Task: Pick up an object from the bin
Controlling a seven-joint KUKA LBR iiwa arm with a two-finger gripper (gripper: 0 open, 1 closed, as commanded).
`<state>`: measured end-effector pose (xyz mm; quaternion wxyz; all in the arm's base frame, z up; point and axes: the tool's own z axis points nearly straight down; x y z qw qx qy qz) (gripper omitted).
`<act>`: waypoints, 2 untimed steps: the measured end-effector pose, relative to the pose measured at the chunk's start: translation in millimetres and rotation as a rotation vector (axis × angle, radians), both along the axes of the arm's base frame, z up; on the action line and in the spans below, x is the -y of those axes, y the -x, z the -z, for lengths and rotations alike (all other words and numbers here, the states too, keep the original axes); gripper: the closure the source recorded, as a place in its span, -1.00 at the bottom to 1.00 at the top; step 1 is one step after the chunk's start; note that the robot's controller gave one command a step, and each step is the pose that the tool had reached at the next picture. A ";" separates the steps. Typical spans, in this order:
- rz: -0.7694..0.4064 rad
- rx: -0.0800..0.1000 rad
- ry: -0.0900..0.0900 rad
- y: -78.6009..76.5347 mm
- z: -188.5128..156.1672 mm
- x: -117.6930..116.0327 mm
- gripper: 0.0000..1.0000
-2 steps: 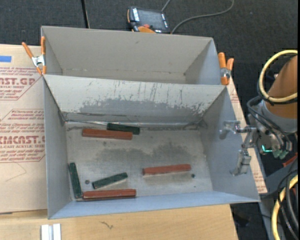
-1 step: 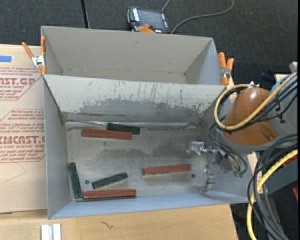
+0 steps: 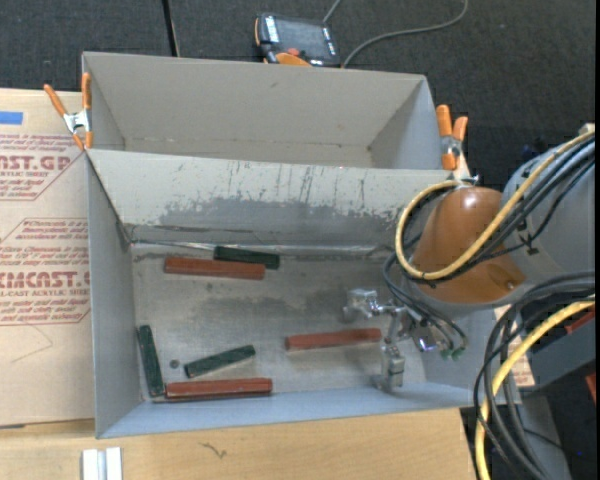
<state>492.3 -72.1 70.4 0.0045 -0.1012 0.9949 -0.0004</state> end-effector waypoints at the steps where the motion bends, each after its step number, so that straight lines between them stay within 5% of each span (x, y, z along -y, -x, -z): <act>1: 0.003 -0.007 0.000 2.0 0.4 0.9 1.00; 2: -0.021 0.000 0.002 -12.2 -129.4 16.5 1.00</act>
Offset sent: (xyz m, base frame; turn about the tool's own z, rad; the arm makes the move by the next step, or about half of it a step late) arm 0.0000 0.0000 0.0000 0.0000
